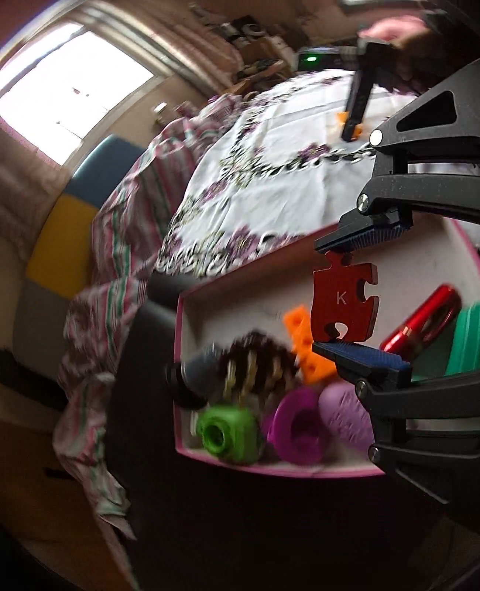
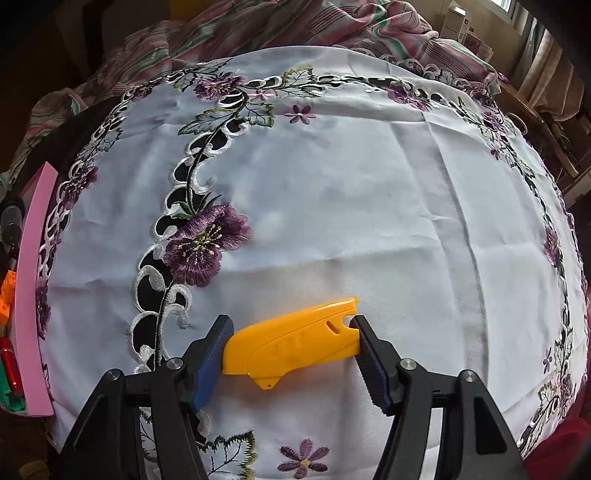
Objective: Organize rigid objects
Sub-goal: 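Carry the red puzzle piece into the tray and open the left tool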
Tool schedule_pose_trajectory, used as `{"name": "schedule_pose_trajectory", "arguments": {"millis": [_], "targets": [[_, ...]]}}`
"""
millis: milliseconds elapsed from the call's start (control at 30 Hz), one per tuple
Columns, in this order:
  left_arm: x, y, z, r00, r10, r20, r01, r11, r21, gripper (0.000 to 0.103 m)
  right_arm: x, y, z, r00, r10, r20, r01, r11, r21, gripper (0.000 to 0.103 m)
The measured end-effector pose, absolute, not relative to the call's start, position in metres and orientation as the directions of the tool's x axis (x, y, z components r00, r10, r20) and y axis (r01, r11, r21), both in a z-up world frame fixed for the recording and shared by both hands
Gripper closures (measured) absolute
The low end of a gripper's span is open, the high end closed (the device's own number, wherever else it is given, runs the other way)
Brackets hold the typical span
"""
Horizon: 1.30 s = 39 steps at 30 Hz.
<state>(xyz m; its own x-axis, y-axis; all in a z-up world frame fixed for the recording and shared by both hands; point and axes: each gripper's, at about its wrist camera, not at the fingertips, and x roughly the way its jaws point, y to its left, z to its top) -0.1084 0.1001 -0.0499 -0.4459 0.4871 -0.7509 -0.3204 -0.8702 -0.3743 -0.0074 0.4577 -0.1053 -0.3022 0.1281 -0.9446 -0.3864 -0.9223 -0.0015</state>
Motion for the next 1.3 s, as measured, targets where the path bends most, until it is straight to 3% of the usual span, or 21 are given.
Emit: {"name": "schedule_pose_trajectory", "arguments": {"millis": [433,767,1300], "targets": [[-0.123,0.128,-0.051,-0.374,0.554,-0.744,-0.438,-0.813,-0.385,0.056,-0.012,0.46,-0.108,-0.305,0.12,-0.945,-0.378,-0.926,0.004,0.037],[-0.117,0.144,-0.083,-0.33,0.481,-0.813,-0.474,-0.829,-0.298,0.055,-0.013,0.458,-0.108,-0.306,0.119,-0.945,-0.375,-0.927,0.004,0.037],[-0.1,0.133,-0.074,-0.428,0.405,-0.808,-0.432,-0.877,-0.21,0.051,-0.014,0.453,-0.107,-0.304,0.127,-0.944,-0.368,-0.93,-0.006,0.037]]}}
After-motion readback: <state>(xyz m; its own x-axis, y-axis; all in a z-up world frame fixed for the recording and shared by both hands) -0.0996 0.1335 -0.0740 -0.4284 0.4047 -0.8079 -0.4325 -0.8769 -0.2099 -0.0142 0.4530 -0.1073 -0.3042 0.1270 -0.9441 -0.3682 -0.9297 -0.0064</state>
